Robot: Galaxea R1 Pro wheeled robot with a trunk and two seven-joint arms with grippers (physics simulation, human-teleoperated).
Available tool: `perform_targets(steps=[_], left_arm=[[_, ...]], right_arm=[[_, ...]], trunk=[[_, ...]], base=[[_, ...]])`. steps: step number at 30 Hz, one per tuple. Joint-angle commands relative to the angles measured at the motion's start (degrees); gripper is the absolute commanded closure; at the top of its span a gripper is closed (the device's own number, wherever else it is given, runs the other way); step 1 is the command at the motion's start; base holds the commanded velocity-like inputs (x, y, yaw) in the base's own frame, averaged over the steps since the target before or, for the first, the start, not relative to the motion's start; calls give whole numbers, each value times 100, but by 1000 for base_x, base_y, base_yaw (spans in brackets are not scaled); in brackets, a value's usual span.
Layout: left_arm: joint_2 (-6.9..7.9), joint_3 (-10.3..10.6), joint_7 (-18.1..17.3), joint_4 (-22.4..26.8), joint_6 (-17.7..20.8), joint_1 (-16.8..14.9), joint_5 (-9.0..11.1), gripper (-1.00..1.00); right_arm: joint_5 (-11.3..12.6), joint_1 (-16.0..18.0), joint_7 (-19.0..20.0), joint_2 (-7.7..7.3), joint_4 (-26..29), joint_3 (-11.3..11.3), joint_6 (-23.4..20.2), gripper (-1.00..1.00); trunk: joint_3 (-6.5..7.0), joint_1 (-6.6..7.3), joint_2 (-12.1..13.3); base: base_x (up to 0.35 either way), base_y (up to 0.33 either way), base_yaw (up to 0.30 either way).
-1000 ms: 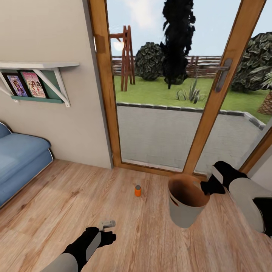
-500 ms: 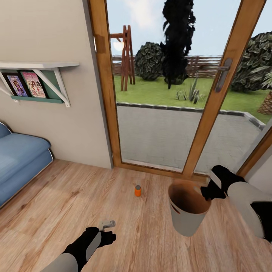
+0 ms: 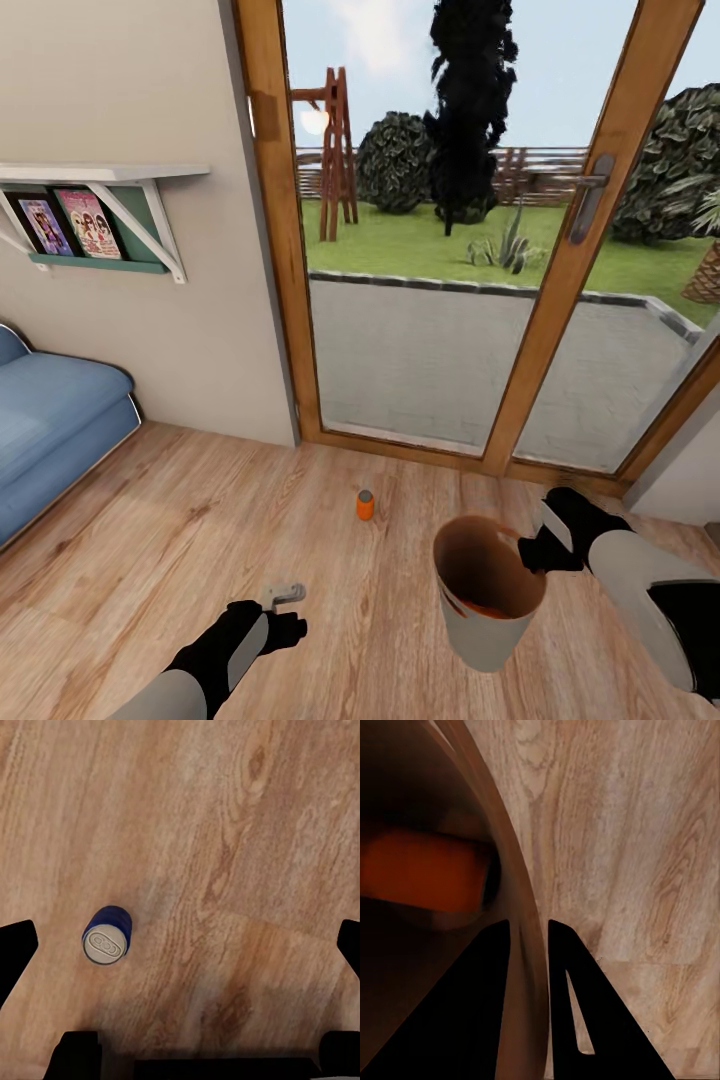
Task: Put the three can of soda from the living room inside the tash can in the kitchen.
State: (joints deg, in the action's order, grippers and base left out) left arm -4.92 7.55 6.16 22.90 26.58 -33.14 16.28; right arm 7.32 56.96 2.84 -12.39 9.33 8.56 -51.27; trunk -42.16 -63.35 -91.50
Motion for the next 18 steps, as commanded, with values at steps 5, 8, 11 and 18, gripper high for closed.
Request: perform_targets(steps=[5, 8, 11, 18], left_arm=[[0, 1, 2, 0, -2, 0, -1, -100], [33, -33, -13, -34, 12, -8, -2, -100], [90, -45, -16, -130, 14, -8, -2, -100], [90, -45, -16, -215, 14, -8, -2, -100]], right_arm=[[80, -152, 24, 41, 47, -80, 122, 100], [-37, -138, 41, 73, 9, -74, 181, 100], [-140, -124, 62, 72, -90, -51, 174, 100], [-360, -124, 62, 72, -221, 30, 174, 100]], trunk=[[1, 1, -1], [1, 0, -1], [1, 0, -1], [1, 0, -1]], base=[[0, 0, 0], [0, 0, 0], [0, 0, 0], [0, 0, 0]])
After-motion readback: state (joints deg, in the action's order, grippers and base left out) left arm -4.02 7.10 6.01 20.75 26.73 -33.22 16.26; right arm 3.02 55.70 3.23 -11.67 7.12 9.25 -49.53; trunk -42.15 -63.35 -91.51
